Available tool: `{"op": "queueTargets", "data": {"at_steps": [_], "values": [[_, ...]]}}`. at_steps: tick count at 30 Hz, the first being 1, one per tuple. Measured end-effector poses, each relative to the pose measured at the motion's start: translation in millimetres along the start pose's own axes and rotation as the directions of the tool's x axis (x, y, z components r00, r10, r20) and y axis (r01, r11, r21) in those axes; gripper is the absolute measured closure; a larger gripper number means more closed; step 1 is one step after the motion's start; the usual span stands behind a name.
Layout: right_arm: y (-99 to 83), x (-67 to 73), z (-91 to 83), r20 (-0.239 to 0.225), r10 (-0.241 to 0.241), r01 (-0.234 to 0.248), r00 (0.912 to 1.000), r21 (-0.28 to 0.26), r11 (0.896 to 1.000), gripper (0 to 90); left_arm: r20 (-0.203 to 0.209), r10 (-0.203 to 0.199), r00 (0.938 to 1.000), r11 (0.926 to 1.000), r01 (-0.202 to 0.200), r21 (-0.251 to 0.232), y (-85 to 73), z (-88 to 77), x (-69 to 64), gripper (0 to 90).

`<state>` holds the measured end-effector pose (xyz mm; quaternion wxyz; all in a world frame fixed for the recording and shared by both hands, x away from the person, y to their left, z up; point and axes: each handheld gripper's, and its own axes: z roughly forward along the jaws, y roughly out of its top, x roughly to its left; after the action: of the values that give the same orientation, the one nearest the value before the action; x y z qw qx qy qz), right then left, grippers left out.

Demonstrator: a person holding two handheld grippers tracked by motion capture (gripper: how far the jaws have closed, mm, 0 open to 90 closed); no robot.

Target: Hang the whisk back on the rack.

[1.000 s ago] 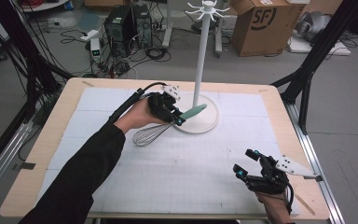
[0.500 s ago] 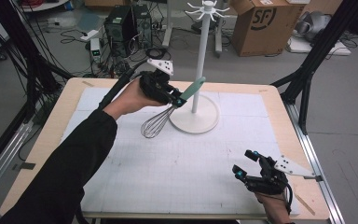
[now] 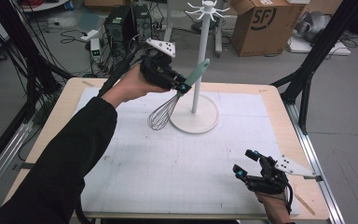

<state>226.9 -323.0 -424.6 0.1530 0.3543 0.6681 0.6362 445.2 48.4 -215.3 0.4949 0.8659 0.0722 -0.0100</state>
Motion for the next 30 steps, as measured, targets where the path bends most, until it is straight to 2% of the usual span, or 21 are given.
{"op": "queueTargets", "data": {"at_steps": [7,11,15,24,26,30], "values": [[0.7,0.5,-0.7,0.001,0.001,-0.001,1.0000,-0.010,1.000,15.3,0.006,0.006,1.0000,0.9993,-0.006,-0.038,21.4,-12.0,0.7,69.6],[1.5,1.3,-0.9,-0.002,-0.003,0.003,1.0000,-0.011,1.000,15.3,0.008,0.006,0.9999,0.9995,-0.006,-0.032,28.6,-9.9,3.7,69.6],[1.5,0.3,-0.5,-0.001,0.001,-0.001,1.0000,-0.019,1.000,15.3,0.015,-0.002,0.9999,0.9981,0.003,-0.061,36.6,-6.7,6.0,69.6],[0.8,-1.6,-7.0,0.011,0.010,-0.010,0.9999,-0.023,1.000,15.3,0.018,0.012,0.9998,0.9964,-0.010,-0.084,56.5,-5.8,12.4,69.6],[0.8,-1.2,-8.6,0.015,0.014,-0.013,0.9998,-0.023,1.000,15.3,0.024,0.004,0.9997,0.9945,-0.002,-0.105,58.3,-5.9,15.2,69.6],[0.5,-0.6,-10.2,0.019,0.011,-0.011,0.9998,-0.023,1.000,15.3,0.022,-0.003,0.9997,0.9942,0.005,-0.108,58.2,-3.7,19.5,69.6]]}}
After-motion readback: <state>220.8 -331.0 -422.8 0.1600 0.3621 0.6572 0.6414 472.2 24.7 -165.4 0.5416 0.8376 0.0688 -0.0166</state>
